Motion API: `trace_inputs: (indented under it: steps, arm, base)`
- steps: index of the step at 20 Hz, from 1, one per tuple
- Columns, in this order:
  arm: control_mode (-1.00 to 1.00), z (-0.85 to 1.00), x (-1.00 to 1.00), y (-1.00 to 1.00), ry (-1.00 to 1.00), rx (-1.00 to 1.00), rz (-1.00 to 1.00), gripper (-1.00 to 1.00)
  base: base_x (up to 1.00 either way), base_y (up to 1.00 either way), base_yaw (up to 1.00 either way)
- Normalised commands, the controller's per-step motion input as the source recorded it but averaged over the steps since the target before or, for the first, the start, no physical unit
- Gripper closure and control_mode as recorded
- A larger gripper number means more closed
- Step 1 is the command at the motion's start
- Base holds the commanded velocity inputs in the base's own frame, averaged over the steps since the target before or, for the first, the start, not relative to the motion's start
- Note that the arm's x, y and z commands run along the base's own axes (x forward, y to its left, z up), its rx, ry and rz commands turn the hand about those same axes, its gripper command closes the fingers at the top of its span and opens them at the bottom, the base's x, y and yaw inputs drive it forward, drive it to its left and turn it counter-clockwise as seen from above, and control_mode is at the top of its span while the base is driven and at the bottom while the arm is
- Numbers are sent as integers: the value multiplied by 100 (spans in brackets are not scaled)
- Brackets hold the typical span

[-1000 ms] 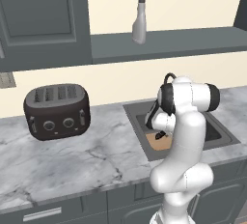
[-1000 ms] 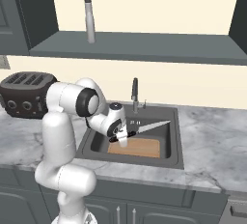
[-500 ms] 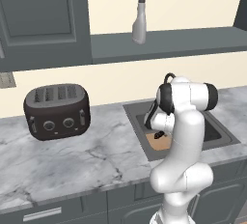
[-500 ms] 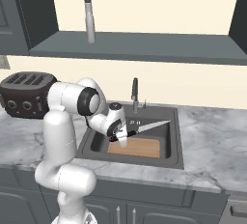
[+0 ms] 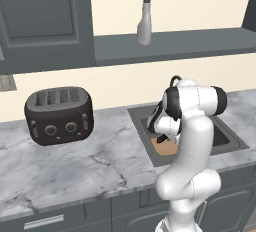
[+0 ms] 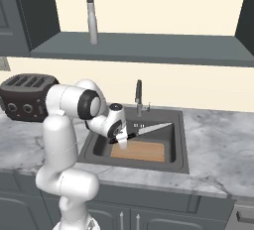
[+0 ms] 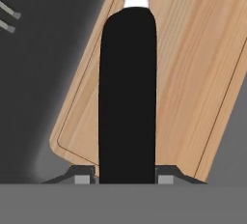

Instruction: Move the cutting board and knife to the sink. Then move spray from the shelves to the counter.

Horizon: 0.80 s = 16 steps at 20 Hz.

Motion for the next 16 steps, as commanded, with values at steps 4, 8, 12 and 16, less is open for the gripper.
trace_inputs:
  steps: [4, 8, 12, 16]
  arm:
    - [-100, 8, 0, 24, 3, 8, 0, 100]
    - [-100, 4, 0, 20, 6, 12, 0, 100]
    - [-100, 1, 0, 8, 6, 15, 0, 100]
    - [-100, 0, 0, 0, 7, 16, 0, 100]
  base:
    - [0, 0, 0]
    - [0, 0, 0]
    - [0, 0, 0]
    - [0, 0, 0]
